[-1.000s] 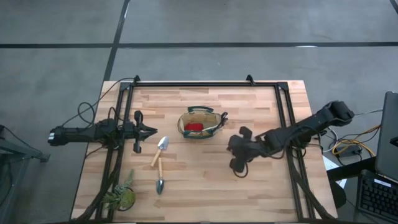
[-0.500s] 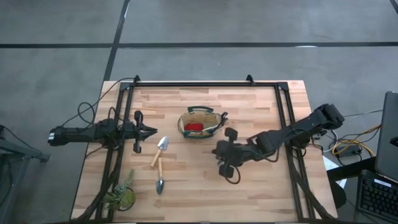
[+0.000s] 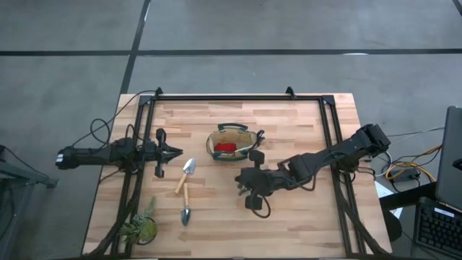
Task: Pick & Place Garden tools in Gardening bag
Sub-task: Put the green shear scissors into the light brown gardening bag
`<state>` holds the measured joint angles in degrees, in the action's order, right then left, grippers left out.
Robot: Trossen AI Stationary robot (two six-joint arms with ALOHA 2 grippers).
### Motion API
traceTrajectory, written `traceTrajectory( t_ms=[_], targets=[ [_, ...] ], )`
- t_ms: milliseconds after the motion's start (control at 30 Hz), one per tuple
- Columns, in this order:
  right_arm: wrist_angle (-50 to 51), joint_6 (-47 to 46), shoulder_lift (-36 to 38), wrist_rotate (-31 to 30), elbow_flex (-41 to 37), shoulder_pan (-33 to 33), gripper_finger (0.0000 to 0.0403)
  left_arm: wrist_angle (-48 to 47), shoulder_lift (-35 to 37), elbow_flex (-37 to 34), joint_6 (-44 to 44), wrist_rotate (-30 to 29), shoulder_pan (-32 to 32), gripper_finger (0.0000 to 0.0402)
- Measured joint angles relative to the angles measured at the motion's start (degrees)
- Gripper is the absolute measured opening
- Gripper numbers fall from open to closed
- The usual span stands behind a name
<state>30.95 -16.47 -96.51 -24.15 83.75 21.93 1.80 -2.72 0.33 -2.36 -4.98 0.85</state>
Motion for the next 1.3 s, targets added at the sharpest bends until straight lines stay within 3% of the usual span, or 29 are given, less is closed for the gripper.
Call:
traceTrajectory(
  t_ms=[567, 900, 1167, 1300],
  targets=[
    [-7.58, 0.37, -0.24, 0.23, 0.04, 0.52, 0.0008, 1.77, -0.02, 0.00, 0.19, -0.08, 0.01, 0.0037],
    [-8.46, 1.73, -0.24, 0.19, 0.04, 0.70, 0.0008, 11.69, -0.07, -0.01, 23.29, 0.02, 0.00, 0.0037],
    [-13.51, 3.65, -0.24, 0.18, 0.08, 0.55, 0.0008, 14.81, -4.65, -0.01, 25.47, 3.32, 0.72, 0.0038],
    [-13.81, 3.59, -0.24, 0.16, 0.08, -0.02, 0.0008, 19.43, -9.36, -0.01, 25.38, 4.83, 1.57, 0.0062]
  ],
)
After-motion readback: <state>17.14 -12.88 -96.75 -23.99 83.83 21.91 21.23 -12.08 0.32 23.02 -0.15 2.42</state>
